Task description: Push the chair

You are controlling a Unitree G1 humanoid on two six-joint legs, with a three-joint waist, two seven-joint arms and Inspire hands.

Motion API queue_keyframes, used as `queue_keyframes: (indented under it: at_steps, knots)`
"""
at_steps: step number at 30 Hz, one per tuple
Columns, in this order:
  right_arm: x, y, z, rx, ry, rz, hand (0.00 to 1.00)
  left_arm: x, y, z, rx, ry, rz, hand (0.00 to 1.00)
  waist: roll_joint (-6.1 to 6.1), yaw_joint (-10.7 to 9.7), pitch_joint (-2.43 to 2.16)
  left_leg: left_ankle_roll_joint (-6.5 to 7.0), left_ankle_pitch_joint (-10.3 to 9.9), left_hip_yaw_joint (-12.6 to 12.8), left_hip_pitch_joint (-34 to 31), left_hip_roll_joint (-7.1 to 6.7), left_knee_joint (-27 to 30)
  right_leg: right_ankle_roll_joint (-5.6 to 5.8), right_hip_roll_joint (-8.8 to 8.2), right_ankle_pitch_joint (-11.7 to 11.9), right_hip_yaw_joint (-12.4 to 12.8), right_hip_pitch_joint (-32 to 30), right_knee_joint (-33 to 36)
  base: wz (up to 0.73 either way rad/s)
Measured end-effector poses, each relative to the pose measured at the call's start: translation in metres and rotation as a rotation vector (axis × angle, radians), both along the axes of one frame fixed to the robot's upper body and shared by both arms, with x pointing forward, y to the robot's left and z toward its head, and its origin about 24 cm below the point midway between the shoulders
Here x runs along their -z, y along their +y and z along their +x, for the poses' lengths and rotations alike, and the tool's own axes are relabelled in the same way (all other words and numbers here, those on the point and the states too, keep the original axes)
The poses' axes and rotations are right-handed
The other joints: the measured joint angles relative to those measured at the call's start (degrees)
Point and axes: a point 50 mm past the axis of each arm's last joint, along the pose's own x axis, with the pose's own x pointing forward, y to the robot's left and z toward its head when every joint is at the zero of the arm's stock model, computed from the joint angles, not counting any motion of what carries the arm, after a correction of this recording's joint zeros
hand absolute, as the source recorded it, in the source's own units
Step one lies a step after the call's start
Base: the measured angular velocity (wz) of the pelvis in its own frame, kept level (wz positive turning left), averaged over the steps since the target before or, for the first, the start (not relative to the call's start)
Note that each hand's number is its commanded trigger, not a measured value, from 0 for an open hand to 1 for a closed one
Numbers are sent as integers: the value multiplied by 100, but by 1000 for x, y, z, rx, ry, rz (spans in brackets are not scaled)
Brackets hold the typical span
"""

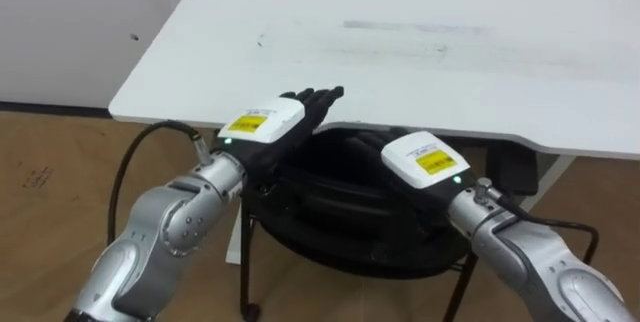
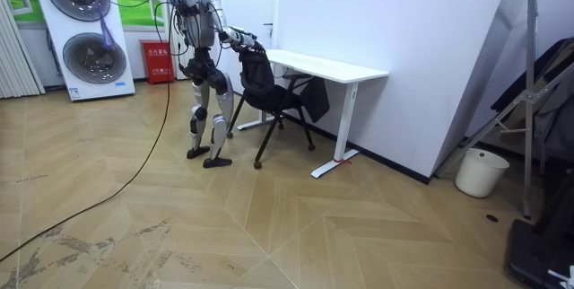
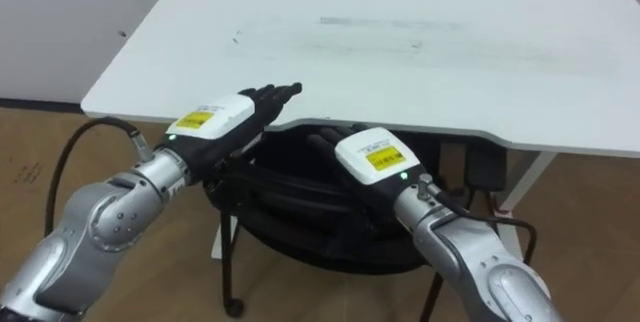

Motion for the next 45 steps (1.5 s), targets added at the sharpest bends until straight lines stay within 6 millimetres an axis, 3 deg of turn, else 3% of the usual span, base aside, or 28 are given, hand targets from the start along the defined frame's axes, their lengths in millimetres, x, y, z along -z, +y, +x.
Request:
queue_keyframes:
  at_steps: [1, 7, 13, 16, 17, 19, 20, 21, 23, 24, 26, 31, 36, 40, 43, 45]
  knots:
    - [-1, 0, 0, 1, -2, 1, 0, -1, 1, 1, -5, -4, -1, 0, 31, 0, -21, 31, 16, 38, 28, -21, -71, 34, -11, 22, 17, 5, -39, -7]
    - [-7, -2, 3, 41, -4, 71, 0, -4, 5, 4, -27, -16, -3, 0, 50, -3, -17, 115, 44, 120, 136, -111, -258, 118, -80, 75, 104, 7, -63, -4]
    - [-39, -11, 8, 9, -132, 92, 0, -18, 18, 7, -58, -78, -9, 0, -30, -14, 31, 154, 60, 102, 154, -160, -322, 168, -117, 84, 98, 6, -79, 1]
    - [-49, -18, 7, -36, -168, 60, 0, -42, 41, 10, -126, -223, -6, 0, -37, -20, 33, 172, 73, 87, 156, -148, -343, 180, -62, 197, 86, 81, -261, 1]
    - [-54, -21, 7, -55, -189, 54, 0, -59, 56, 13, -185, -320, -14, 0, -38, -61, 31, 172, 73, 83, 162, -139, -341, 193, -26, 252, 79, 141, -360, 4]
    - [-79, -33, 9, -38, -315, 58, 0, -90, 80, 15, -277, -490, -24, 0, -38, -109, 31, 197, 89, 75, 170, -153, -380, 222, -12, 309, 69, 188, -448, 2]
    - [-108, -54, 12, 40, -471, 70, 0, -112, 91, 11, -314, -615, -20, 0, -37, -54, 30, 212, 96, 92, 194, -173, -424, 243, -25, 324, 92, 189, -459, -4]
    - [-121, -65, 13, 84, -547, 80, 0, -121, 96, 8, -327, -671, -12, 0, -36, -46, 30, 221, 91, 99, 213, -179, -438, 250, -29, 329, 102, 200, -469, 0]
    - [-175, -115, 5, 294, -875, 139, 0, -150, 119, -6, -398, -879, -1, 0, -35, -10, 6, 268, 58, 99, 269, -211, -476, 307, -33, 340, 107, 282, -569, 4]
    - [-190, -133, -4, 374, -995, 171, 0, -157, 130, -13, -445, -953, -6, 0, -33, 8, -14, 282, 44, 96, 296, -223, -494, 329, -13, 339, 193, 313, -611, 5]
    - [-201, -150, -17, 444, -1117, 226, 0, -159, 147, -25, -530, -1029, -10, 0, -36, -32, -19, 287, 16, 98, 378, -234, -505, 354, 52, 344, 360, 390, -683, 4]
    - [-211, -182, -54, 570, -1363, 356, 0, -158, 189, -61, -750, -1203, -41, 0, -45, -119, -26, 293, -10, 95, 392, -275, -501, 401, 90, 342, 476, 472, -842, 3]
    - [-209, -204, -84, 691, -1540, 548, 0, -144, 215, -87, -915, -1307, -95, 0, -23, -150, -47, 294, -11, 94, 426, -341, -505, 447, 99, 314, 899, 525, -881, 3]
    - [-180, -225, -111, 927, -1572, 698, 0, -110, 230, -104, -1113, -1259, -248, 0, -15, -148, -67, 295, -11, 105, 447, -352, -560, 468, 120, 299, 996, 546, -941, 3]
    - [-148, -234, -126, 1136, -1535, 855, 0, -72, 246, -114, -1311, -1136, -353, 0, 31, -124, -63, 309, -21, 124, 481, -349, -572, 472, 130, 291, 1042, 554, -936, -4]
    - [-110, -237, -141, 1337, -1427, 955, 0, -31, 248, -127, -1467, -987, -409, 0, 116, -136, -71, 329, -99, 122, 483, -319, -572, 482, 156, 284, 1055, 542, -919, 0]
